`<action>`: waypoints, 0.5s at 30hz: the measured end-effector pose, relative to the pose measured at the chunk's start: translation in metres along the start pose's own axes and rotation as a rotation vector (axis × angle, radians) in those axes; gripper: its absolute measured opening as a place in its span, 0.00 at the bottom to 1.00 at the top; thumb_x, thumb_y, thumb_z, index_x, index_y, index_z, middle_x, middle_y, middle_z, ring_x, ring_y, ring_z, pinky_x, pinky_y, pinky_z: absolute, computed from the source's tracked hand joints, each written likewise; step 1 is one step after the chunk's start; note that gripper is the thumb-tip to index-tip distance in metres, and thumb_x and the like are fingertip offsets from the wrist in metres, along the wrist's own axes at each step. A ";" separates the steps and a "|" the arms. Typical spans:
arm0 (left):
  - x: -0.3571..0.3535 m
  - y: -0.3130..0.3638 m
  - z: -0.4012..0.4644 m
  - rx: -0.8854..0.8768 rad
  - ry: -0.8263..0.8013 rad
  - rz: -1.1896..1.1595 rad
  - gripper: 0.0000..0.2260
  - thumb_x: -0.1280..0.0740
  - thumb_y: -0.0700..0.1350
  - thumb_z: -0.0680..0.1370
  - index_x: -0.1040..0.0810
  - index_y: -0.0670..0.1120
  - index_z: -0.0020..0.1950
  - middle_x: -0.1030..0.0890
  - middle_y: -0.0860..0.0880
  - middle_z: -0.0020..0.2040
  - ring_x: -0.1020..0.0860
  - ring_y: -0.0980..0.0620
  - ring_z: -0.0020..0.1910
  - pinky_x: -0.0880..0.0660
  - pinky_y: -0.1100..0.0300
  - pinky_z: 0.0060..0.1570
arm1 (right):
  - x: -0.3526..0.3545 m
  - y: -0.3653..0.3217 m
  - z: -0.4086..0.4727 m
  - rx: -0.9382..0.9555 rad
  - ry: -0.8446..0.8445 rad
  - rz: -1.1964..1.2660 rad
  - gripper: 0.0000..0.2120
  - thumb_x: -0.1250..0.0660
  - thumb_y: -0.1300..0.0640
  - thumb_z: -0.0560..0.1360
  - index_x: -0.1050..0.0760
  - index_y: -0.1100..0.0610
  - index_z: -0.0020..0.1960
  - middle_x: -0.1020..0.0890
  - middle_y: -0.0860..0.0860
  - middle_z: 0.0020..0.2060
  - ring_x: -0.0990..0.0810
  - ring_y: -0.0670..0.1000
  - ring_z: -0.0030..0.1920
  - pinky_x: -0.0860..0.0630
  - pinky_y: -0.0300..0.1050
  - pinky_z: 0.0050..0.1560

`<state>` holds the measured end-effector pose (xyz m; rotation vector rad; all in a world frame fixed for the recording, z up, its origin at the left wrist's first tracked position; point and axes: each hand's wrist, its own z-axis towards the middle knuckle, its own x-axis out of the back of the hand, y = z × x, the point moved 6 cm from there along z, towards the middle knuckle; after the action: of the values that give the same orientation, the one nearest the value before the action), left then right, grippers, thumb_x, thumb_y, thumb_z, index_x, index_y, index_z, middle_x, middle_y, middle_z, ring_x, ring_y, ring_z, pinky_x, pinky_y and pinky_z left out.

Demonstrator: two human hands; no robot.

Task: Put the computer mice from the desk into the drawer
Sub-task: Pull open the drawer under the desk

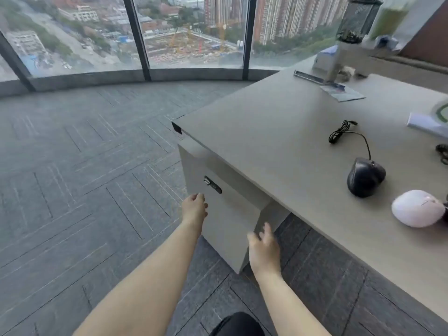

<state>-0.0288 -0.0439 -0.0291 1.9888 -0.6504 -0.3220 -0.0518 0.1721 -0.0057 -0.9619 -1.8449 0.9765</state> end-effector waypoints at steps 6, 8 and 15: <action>-0.029 0.008 0.041 0.117 0.047 -0.187 0.08 0.38 0.45 0.79 0.25 0.41 0.48 0.22 0.43 0.48 0.21 0.45 0.48 0.21 0.47 0.54 | -0.009 0.001 0.017 0.044 0.018 0.047 0.26 0.40 0.63 0.76 0.36 0.54 0.73 0.26 0.52 0.68 0.24 0.42 0.58 0.23 0.37 0.55; -0.032 0.007 0.049 0.117 0.080 -0.213 0.08 0.37 0.44 0.78 0.27 0.43 0.40 0.22 0.43 0.45 0.21 0.44 0.48 0.20 0.46 0.51 | -0.007 0.001 0.018 0.043 0.036 0.082 0.26 0.40 0.65 0.75 0.33 0.53 0.71 0.23 0.49 0.64 0.23 0.37 0.53 0.23 0.30 0.46; -0.027 0.000 0.050 0.109 0.164 -0.288 0.06 0.40 0.41 0.79 0.28 0.41 0.43 0.26 0.41 0.51 0.26 0.44 0.50 0.20 0.45 0.46 | -0.004 0.005 0.009 0.050 0.000 0.022 0.23 0.42 0.64 0.73 0.27 0.52 0.67 0.20 0.48 0.62 0.23 0.44 0.62 0.25 0.47 0.62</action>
<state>-0.0747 -0.0651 -0.0539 2.1900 -0.2819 -0.2960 -0.0574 0.1678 -0.0145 -0.9535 -1.8045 1.0311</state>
